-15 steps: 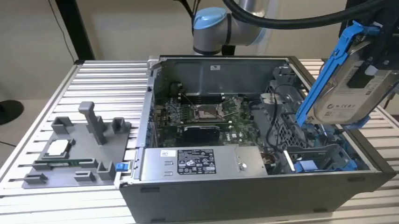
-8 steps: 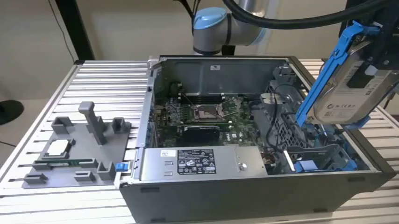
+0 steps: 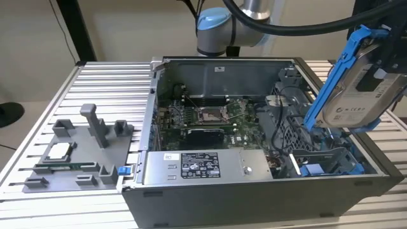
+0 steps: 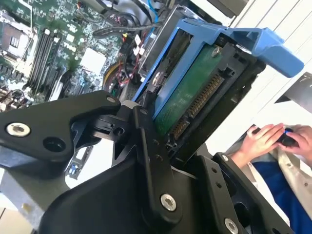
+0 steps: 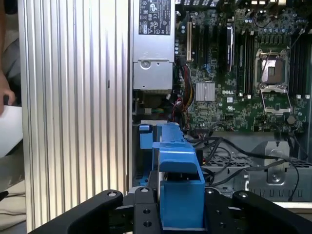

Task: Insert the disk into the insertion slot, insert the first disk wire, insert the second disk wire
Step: 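Insert the disk into the insertion slot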

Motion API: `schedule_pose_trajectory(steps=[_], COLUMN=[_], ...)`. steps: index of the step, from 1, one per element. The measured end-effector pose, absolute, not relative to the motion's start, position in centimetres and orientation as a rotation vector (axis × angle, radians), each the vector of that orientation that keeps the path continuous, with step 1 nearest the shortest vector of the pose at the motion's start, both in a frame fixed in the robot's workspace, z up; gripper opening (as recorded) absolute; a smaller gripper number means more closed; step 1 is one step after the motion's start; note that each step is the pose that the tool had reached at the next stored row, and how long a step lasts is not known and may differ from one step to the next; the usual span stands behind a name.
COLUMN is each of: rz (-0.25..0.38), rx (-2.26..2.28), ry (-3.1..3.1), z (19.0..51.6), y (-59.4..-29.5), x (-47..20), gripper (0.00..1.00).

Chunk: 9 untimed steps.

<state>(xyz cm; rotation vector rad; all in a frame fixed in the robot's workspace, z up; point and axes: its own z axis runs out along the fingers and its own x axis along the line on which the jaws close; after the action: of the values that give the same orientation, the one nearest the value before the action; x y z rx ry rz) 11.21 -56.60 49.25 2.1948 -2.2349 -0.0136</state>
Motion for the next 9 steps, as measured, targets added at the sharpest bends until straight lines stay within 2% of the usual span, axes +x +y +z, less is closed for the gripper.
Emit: schedule_pose_trajectory(steps=[9], rz=[-0.021], rx=[2.2], ry=[-2.238], z=[47.7], y=[-56.9], x=[11.2], gripper=[0.0])
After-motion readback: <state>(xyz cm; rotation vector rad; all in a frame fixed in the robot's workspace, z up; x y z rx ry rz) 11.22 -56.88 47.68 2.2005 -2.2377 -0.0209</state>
